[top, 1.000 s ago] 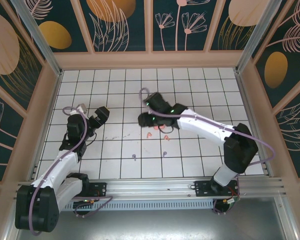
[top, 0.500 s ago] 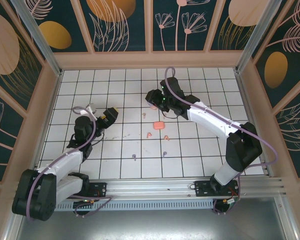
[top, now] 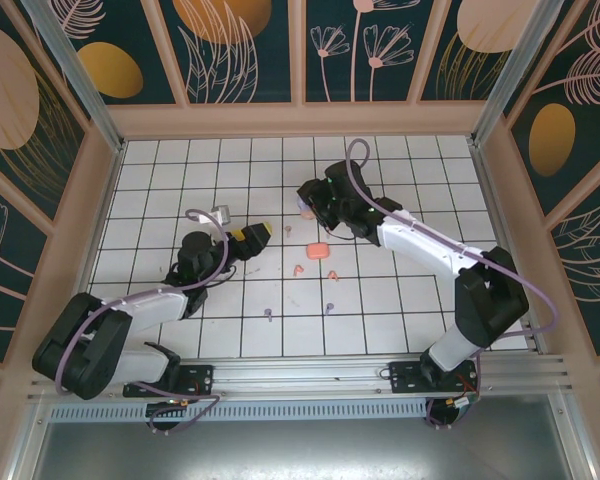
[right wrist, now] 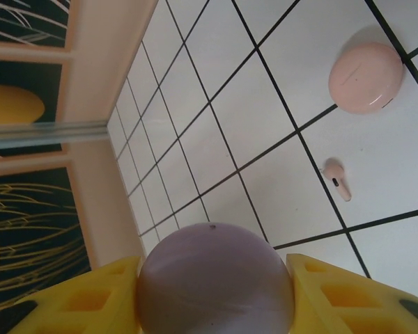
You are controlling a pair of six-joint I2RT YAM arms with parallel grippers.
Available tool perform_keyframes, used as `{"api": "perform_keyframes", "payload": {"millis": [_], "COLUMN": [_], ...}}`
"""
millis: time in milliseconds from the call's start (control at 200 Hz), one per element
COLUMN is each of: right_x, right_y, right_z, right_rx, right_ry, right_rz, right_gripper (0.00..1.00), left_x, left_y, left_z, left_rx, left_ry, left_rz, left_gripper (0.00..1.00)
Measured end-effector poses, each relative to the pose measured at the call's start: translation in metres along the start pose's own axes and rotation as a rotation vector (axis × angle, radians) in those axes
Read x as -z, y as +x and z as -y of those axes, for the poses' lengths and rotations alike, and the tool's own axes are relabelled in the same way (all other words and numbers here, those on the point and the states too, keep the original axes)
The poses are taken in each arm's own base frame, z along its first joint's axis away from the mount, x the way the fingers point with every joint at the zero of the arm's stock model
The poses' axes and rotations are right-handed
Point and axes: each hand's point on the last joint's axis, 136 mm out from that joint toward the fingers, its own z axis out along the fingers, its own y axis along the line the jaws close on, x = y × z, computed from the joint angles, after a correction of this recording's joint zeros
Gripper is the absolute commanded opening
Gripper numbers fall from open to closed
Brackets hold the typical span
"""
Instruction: Insert the wireless bluetooth earbuds into the charging case
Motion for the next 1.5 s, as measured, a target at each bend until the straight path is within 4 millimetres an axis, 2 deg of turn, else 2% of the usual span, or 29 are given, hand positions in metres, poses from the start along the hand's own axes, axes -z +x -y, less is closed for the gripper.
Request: {"api": "perform_keyframes", "payload": {"millis": [255,495,931,1496], "right_x": [0.007,0.007,0.006,0.006], "right_y": [-0.004,0.008,0.017,0.026], "right_z": [-0.009,-0.01,-0.012,-0.014], "right_rx": [-0.093,-0.105,-0.094,-0.088], "right_ry": [-0.027,-0.025,-0.03,-0.035], "right_rz": [0.033,0.025,0.007,-0.023], "right_gripper": [0.47,0.47,0.47,0.47], "left_x": [-0.014,-0.033,-0.056,-0.075], "left_y": [-0.005,-0.014,-0.006,-0.002], "left_z": [0.03,0.051,0.06,0.066], "left_rx": [-0.061,-0.091,-0.101,-0.105], "left_ry": [0.102,0.165,0.203,0.226], "left_rz": [0.023,0.023,-0.027,-0.041], "left_gripper": [0.71,0.61,0.56,0.45]}}
